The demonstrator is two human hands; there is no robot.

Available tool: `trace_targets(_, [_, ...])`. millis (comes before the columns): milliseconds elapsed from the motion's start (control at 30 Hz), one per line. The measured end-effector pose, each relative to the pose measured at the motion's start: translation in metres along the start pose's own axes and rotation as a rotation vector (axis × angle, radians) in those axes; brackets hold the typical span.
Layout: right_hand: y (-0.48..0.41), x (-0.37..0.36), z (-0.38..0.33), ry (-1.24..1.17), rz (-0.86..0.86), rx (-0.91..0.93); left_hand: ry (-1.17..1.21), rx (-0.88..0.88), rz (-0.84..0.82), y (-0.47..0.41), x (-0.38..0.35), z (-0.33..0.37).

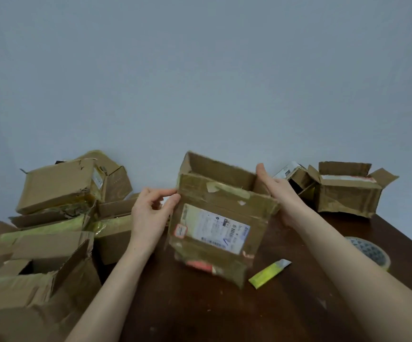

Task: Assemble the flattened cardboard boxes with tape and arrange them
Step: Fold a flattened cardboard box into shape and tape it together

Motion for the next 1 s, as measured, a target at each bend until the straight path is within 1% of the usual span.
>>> trace_targets(100, [0.003,-0.017,-0.009,0.081,-0.023,0.032,0.12,0.106,-0.136,0.013,-0.022,-0.017])
trace_targets(167, [0.005,-0.03,-0.009,0.067,-0.049,0.09,0.194,0.182,-0.173,0.024,-0.03,-0.033])
trace_targets(267, [0.011,-0.04,0.0,-0.12,-0.09,0.143,0.184,0.252,-0.139,0.018,-0.027,-0.052])
trace_targets(333, [0.012,-0.042,0.01,-0.258,-0.159,0.171,0.224,0.266,-0.123,0.006,-0.025,-0.056])
trace_targets(367, [0.012,-0.044,0.014,-0.273,-0.199,0.2,0.229,0.271,-0.124,0.0,-0.026,-0.055])
trace_targets(400, [0.014,-0.046,0.018,-0.223,-0.229,0.226,0.219,0.273,-0.136,-0.005,-0.028,-0.055])
trace_targets(500, [0.013,-0.049,0.031,-0.031,-0.223,0.233,0.125,0.274,-0.199,-0.01,-0.038,-0.051])
trace_targets(567, [0.011,-0.048,0.027,0.032,-0.219,0.267,0.138,0.289,-0.186,-0.011,-0.039,-0.051])
trace_targets(633, [0.012,-0.049,0.016,0.088,-0.197,0.286,0.221,0.299,-0.149,-0.013,-0.035,-0.049])
trace_targets(667, [0.011,-0.05,0.013,0.074,-0.195,0.282,0.292,0.317,-0.146,-0.013,-0.035,-0.05])
trace_targets(733, [0.01,-0.053,0.014,-0.043,-0.213,0.251,0.421,0.389,-0.138,-0.01,-0.036,-0.051])
trace_targets(767, [0.008,-0.054,0.014,-0.095,-0.198,0.238,0.448,0.404,-0.129,-0.009,-0.036,-0.049])
trace_targets(833, [0.002,-0.051,0.016,-0.145,-0.171,0.207,0.457,0.352,-0.107,-0.008,-0.033,-0.043])
trace_targets(900, [-0.005,-0.045,0.014,-0.138,-0.169,0.198,0.457,0.279,-0.133,-0.008,-0.034,-0.038])
trace_targets(1000, [-0.01,-0.036,0.011,-0.002,-0.189,0.229,0.274,0.214,-0.169,-0.007,-0.035,-0.038])
Point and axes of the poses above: each hand's wrist, its own y-axis away from the middle knuckle, its own x-axis out of the back of the hand, z = x × y, the point moved 8 cm from there along -y, towards the middle knuckle, and after that the axes turned 1 degree about z, right-handed, at the moved point
